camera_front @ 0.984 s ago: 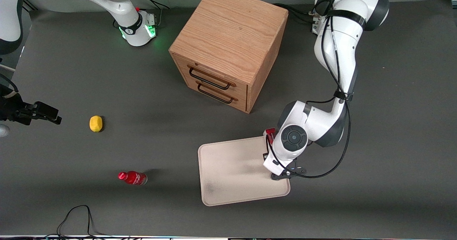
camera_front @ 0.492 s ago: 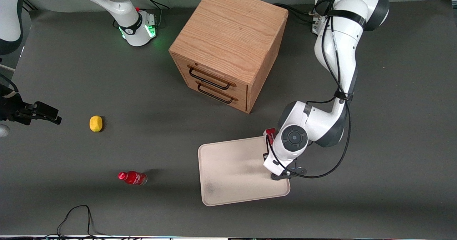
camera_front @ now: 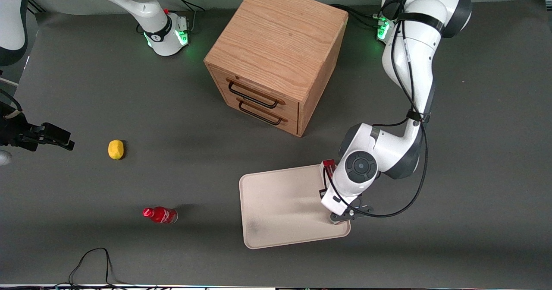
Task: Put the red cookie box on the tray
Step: 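Lower the cookie box onto the tray beside its rim and open the left gripper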
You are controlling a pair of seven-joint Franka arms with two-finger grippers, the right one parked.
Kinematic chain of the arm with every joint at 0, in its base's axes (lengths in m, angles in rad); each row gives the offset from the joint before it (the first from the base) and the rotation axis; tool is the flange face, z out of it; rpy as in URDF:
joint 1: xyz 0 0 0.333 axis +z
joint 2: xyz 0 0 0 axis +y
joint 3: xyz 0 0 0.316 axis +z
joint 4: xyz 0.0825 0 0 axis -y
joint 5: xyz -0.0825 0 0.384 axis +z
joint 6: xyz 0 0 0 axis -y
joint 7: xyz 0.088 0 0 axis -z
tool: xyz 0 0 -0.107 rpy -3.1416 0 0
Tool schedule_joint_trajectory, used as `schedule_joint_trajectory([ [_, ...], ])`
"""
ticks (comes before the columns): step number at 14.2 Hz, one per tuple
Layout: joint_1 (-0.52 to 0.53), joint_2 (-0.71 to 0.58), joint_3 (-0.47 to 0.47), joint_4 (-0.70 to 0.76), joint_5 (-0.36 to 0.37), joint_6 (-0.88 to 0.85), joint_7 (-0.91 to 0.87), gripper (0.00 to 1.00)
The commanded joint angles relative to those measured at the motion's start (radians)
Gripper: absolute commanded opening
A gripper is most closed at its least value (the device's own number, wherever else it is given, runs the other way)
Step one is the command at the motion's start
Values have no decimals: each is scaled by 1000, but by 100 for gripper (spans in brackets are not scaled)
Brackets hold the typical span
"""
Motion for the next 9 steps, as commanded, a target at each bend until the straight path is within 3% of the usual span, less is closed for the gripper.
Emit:
schedule_joint_trajectory([
  [1,0,-1,-1,2,1,6,18,0],
  [2,2,-3,1,-1,5,5,20,0],
  [4,0,-9,1,-6,12,-6,11,99],
  [9,2,-30,1,-6,13,-58,9,100],
])
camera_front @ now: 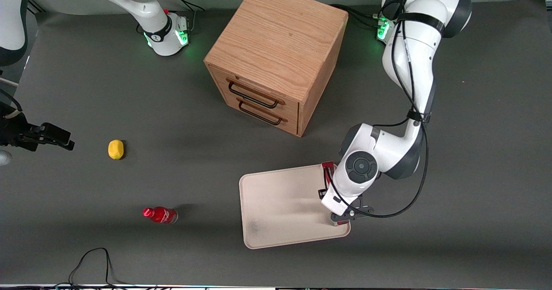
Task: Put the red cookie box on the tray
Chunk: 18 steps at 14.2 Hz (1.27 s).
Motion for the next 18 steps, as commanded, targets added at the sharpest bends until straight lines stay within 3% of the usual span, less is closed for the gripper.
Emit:
schedule_joint_trajectory([
  [1,1,-37,-1,-12,10,-60,3,100],
  [8,-8,-181,-7,11,-5,-338,0,100],
  [16,11,-500,11,29,12,-678,20,100],
  [18,66,-570,8,19,16,-720,29,100],
])
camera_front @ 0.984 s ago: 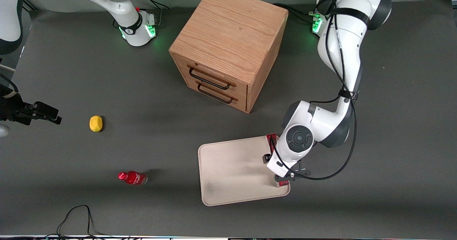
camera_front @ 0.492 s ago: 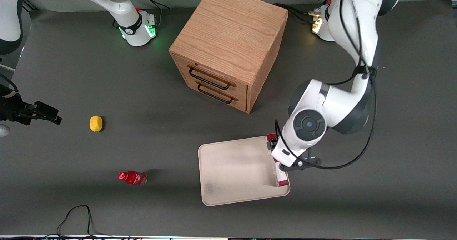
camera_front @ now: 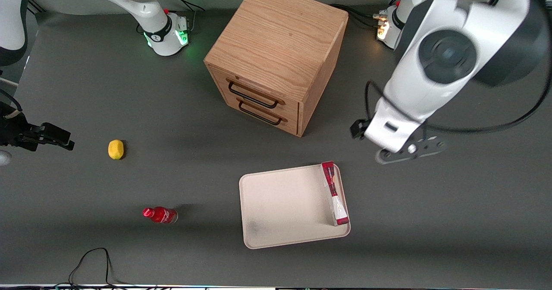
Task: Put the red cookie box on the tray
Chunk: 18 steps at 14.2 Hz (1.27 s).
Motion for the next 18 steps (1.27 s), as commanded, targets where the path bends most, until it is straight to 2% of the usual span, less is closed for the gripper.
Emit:
schedule_joint_trajectory([
  [1,73,-109,-6,-57,11,-42,70,100],
  [6,280,-313,-17,-207,6,-24,335,100],
  [10,521,-431,-73,-354,-2,45,599,100],
  [15,534,-466,-78,-474,-3,144,627,100],
  [18,499,-537,-80,-646,-6,299,602,100],
])
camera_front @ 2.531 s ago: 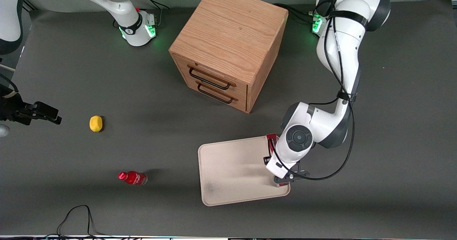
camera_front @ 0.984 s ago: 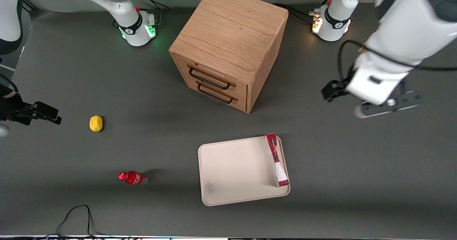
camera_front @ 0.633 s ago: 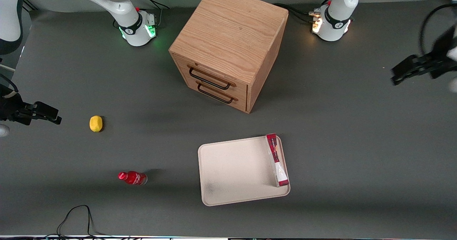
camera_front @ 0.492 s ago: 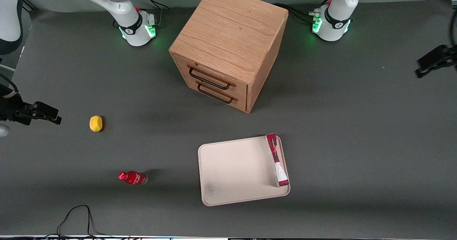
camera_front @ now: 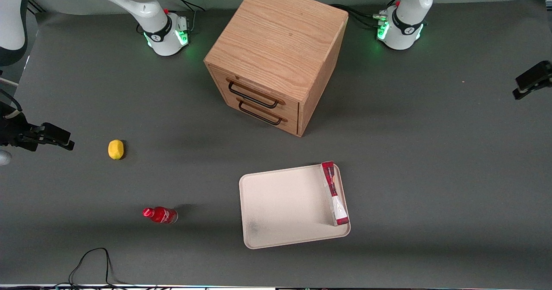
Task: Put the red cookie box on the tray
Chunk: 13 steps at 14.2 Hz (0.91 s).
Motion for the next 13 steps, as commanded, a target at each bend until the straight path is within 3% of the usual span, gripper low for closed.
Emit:
schedule_joint_trajectory([
  [1,-52,-91,11,-153,-4,87,-40,100],
  [4,-144,-83,75,-137,-2,77,-97,100],
  [8,-84,-64,14,-53,-5,-30,-85,100],
  [13,-81,-70,19,-58,-21,-73,-24,100],
])
